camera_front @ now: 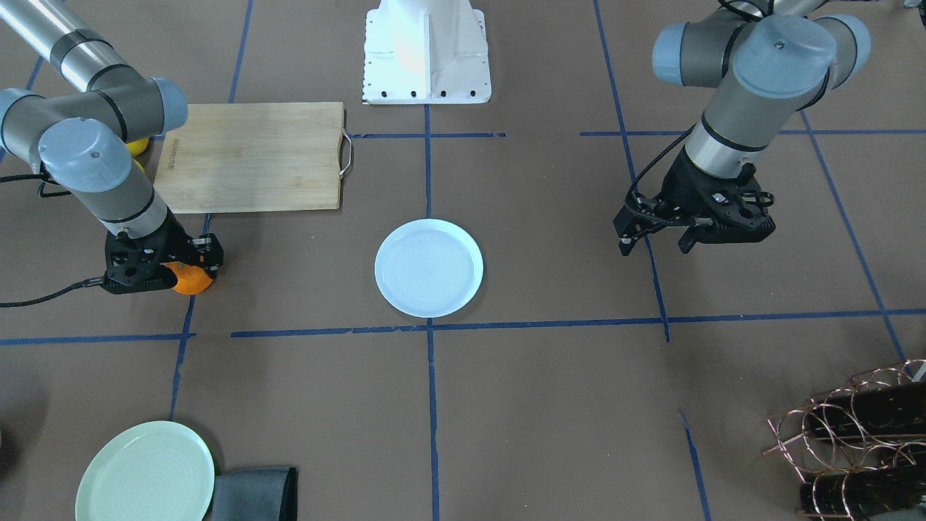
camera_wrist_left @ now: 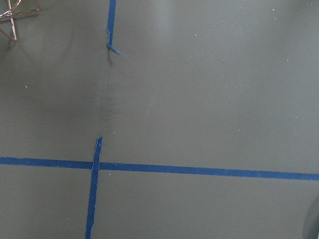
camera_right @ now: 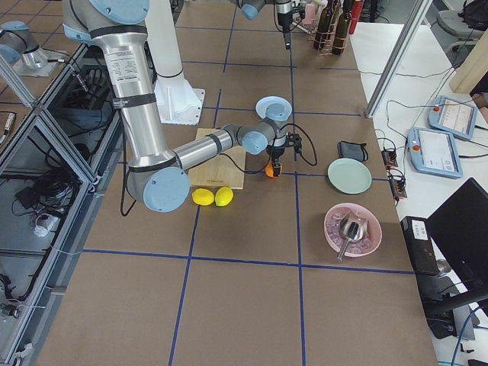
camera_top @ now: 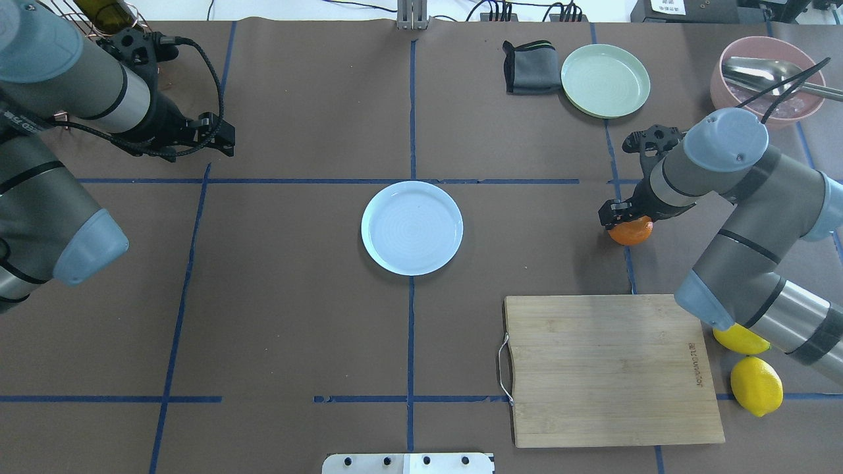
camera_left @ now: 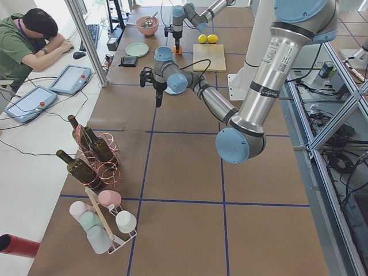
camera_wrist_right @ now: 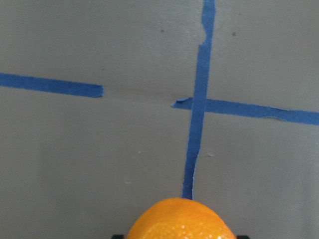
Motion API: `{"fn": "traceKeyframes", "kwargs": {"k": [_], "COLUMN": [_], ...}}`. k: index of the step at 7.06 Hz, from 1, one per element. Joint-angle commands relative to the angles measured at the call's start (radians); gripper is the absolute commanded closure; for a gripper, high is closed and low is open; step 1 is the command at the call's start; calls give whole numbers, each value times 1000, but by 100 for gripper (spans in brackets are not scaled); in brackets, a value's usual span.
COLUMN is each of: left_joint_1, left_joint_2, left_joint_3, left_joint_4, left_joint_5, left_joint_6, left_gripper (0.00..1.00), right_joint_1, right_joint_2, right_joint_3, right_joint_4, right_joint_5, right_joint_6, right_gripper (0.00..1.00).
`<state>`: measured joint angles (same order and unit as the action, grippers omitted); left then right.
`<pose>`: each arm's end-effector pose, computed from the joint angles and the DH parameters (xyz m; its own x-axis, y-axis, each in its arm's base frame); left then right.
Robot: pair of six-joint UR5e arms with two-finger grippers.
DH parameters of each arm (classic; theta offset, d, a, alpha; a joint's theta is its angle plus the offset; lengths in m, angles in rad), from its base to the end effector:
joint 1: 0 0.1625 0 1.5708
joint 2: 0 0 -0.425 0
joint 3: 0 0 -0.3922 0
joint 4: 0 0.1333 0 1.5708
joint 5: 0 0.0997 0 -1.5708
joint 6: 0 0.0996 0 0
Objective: Pick orange to plate
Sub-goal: 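Carry the orange with the right gripper over the light blue plate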
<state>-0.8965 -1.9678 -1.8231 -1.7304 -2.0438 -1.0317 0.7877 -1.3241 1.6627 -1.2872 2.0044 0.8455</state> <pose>0.3120 -0.5312 0.3064 0.6212 -0.0452 -0.7823 0.1989 0.9747 0.1016 -0.3637 -0.4950 0.4597 0.7410 -0.1088 0.6626 0.0283 0.9910 0.1311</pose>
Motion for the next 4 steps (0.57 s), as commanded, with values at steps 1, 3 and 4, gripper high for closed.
{"fn": "traceKeyframes", "kwargs": {"k": [1, 3, 4], "left_joint_1": [-45, -119, -130], "left_joint_2": [10, 100, 127], "left_joint_3": [-8, -48, -71], "left_joint_4": [2, 0, -6], "left_joint_5": [-1, -10, -6], "left_joint_6": [100, 234, 246], "left_gripper": [0, 0, 0], "right_joint_1": [2, -5, -31], "right_joint_2": [50, 213, 264], "right_joint_3": [73, 89, 91], "right_joint_4": [-39, -209, -228], "right_joint_5": [8, 7, 2], "right_joint_6": [10, 29, 93], "right_gripper": [100, 100, 100]}}
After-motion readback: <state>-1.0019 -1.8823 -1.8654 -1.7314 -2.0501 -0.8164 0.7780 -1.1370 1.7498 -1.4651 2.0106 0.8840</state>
